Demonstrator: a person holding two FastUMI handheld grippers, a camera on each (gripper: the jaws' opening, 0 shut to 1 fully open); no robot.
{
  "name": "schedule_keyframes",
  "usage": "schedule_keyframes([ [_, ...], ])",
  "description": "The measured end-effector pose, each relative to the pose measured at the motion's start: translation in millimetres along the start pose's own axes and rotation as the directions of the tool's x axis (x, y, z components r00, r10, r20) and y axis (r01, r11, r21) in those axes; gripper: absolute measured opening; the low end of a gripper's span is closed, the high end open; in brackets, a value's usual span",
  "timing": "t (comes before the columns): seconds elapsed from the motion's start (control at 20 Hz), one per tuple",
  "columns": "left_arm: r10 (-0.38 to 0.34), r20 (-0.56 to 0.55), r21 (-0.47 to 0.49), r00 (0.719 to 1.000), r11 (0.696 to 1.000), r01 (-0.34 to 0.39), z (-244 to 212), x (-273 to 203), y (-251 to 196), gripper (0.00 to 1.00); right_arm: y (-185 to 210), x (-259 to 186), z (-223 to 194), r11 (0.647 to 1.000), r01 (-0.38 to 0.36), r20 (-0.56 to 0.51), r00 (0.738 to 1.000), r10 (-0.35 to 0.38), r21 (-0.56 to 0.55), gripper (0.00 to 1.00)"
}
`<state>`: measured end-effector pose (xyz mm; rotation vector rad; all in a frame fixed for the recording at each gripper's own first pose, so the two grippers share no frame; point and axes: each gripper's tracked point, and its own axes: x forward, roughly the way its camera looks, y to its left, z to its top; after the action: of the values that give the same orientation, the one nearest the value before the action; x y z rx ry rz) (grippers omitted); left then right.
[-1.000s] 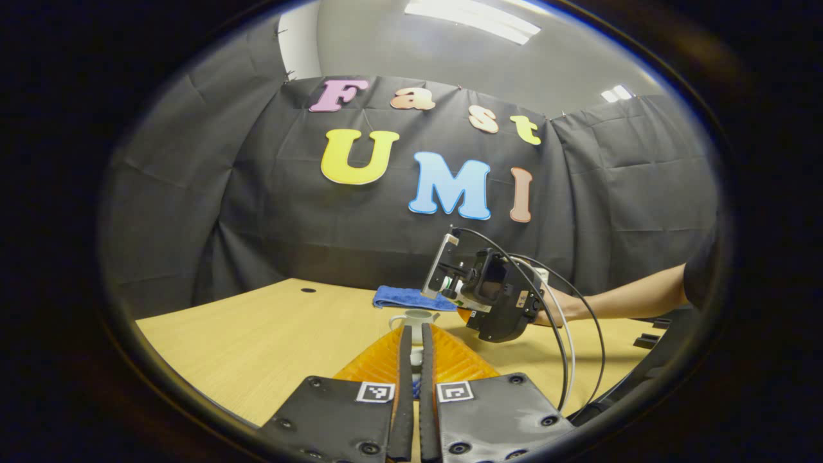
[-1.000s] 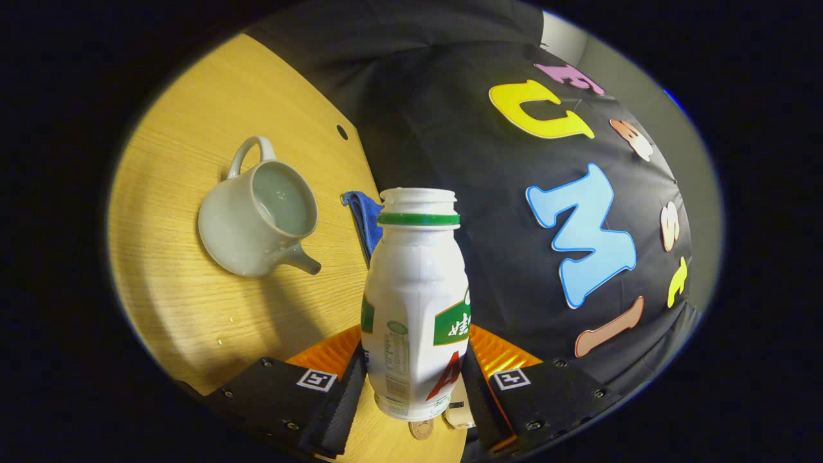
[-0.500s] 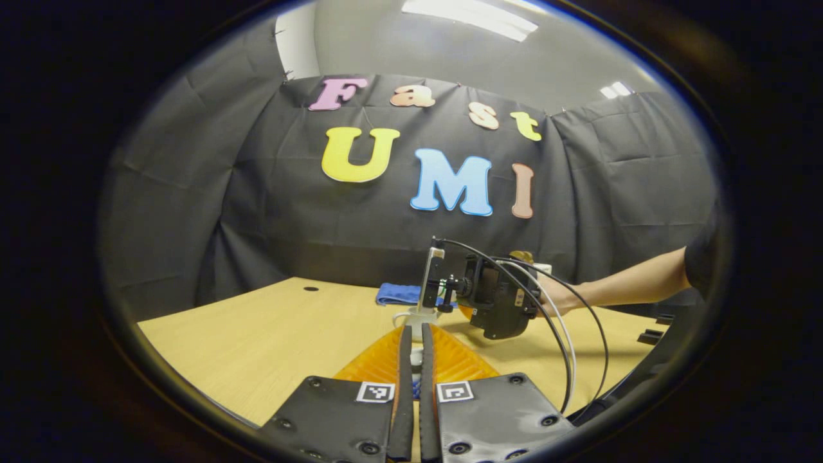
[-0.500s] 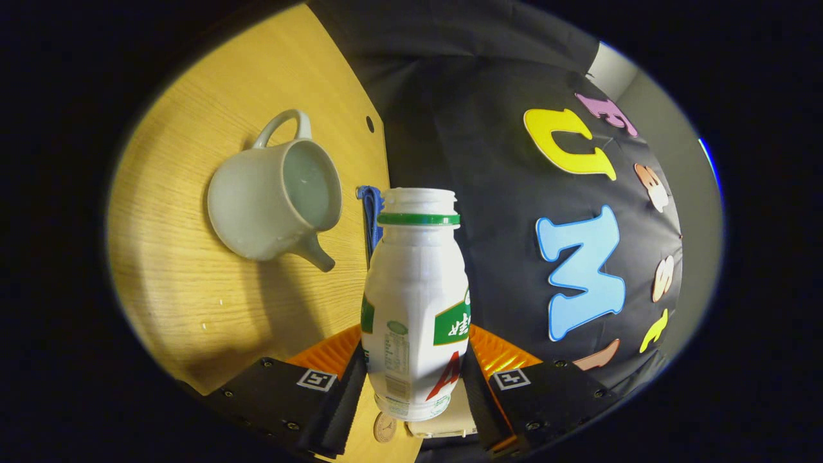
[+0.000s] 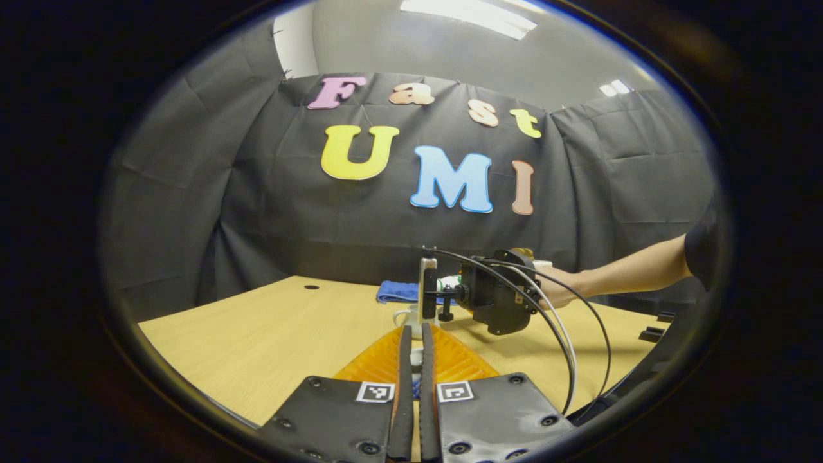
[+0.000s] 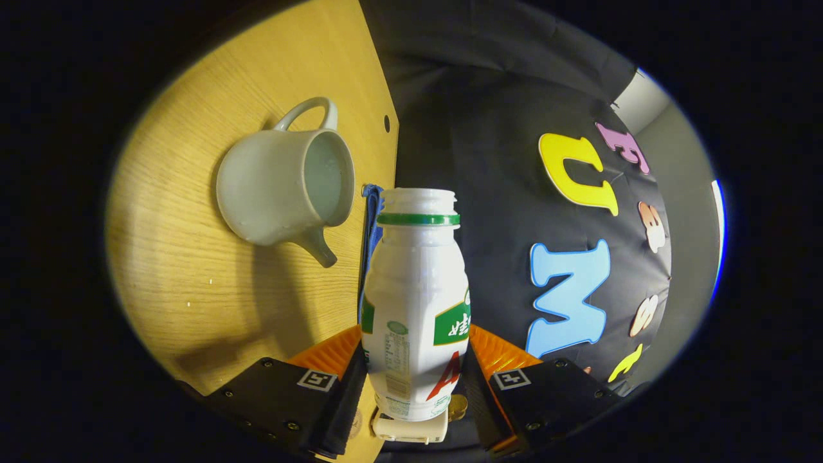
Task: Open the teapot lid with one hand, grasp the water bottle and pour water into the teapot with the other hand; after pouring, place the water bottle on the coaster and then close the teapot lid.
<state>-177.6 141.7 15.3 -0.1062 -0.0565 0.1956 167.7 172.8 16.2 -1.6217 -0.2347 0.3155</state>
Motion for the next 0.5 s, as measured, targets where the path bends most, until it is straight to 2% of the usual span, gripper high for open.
schedule_keyframes([
  [0.15, 0.004, 0.000, 0.001, 1.000, 1.000, -0.004, 0, -1, 1, 0.14, -2, 1, 3, 0.999, 0.013, 0.008, 1.000, -0.012, -0.037, 0.73],
  [0.2, 0.005, -0.001, 0.000, 1.000, 1.000, -0.005, -1, -1, 1, 0.10, -3, 1, 3, 0.999, 0.017, 0.007, 1.000, -0.017, -0.045, 0.73],
  [0.5, 0.005, 0.000, 0.011, 1.000, 1.000, -0.005, 1, -1, 0, 0.10, -12, 4, 4, 0.992, 0.047, 0.016, 0.999, -0.045, -0.118, 0.74],
])
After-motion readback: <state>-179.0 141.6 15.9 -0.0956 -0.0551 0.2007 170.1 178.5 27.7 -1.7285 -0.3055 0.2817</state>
